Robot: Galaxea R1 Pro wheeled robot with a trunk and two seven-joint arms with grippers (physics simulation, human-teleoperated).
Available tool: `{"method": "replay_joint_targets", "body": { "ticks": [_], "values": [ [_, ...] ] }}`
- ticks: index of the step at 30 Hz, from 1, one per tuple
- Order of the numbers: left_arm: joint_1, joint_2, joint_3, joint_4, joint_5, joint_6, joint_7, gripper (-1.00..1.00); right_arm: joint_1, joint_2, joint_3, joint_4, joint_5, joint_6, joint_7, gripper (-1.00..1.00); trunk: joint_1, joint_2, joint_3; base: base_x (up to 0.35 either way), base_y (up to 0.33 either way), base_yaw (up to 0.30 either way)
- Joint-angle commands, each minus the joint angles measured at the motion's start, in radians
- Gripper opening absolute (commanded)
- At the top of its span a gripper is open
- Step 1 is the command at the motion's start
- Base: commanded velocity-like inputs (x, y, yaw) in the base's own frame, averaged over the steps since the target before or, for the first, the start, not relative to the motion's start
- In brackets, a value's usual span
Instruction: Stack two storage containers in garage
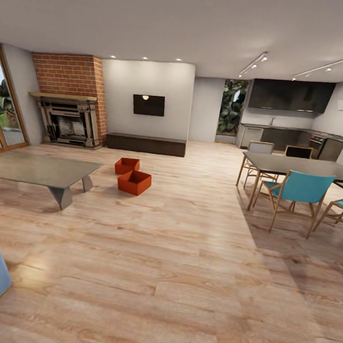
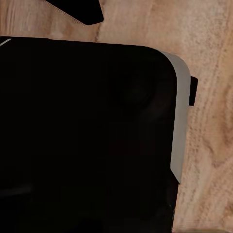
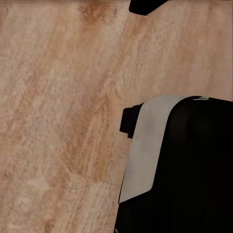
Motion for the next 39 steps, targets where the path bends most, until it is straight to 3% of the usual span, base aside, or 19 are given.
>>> {"method": "replay_joint_targets", "body": {
  "ticks": [1,39],
  "values": [
    [0.0,0.0,0.001,0.0,0.008,-0.002,-0.001,1.0,0.0,0.0,0.008,0.0,-0.007,-0.002,-0.003,1.0,0.001,0.0,-0.001,0.322,0.0,0.0],
    [0.0,0.0,0.001,0.0,0.008,-0.005,-0.001,1.0,0.0,-0.002,0.002,0.0,-0.015,-0.005,-0.014,1.0,0.001,0.0,-0.001,0.322,0.0,0.0]
  ]
}}
